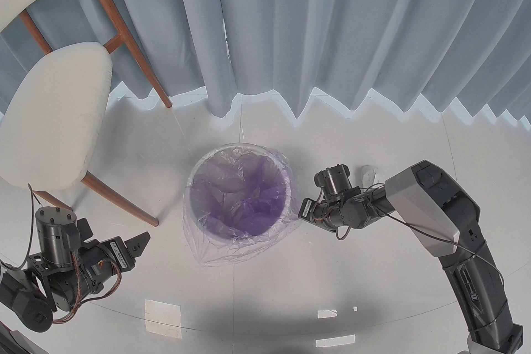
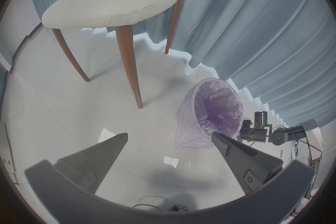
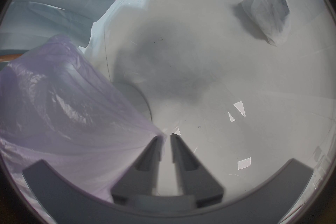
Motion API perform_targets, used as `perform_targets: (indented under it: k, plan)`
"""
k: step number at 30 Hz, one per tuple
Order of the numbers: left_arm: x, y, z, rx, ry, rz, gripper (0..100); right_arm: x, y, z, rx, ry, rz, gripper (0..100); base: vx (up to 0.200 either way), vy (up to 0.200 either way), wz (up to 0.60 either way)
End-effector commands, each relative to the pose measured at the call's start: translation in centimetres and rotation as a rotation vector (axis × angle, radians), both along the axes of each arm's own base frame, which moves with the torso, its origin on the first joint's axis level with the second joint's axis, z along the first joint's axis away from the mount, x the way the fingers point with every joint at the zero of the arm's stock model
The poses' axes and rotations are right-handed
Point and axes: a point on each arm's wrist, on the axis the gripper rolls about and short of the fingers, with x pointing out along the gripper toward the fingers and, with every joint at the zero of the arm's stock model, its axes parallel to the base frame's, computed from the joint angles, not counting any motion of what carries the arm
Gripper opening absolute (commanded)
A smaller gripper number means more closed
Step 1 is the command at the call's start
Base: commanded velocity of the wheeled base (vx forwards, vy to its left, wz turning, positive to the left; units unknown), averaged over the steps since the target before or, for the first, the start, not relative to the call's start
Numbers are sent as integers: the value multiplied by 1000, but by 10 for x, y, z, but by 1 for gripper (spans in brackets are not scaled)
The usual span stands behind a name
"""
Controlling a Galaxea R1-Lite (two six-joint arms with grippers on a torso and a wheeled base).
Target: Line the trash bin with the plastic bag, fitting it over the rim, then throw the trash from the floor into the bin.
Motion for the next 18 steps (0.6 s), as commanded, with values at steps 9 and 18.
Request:
perform_targets:
  k: [9,18]
  plan:
    - [2,-3,-7,-27,45,-72,100,-28,-10,63,54,-2,-87,100,0,0,0]
    - [18,-5,-4,-37,29,-63,100,-105,-10,109,180,-180,-8,100,0,0,0]
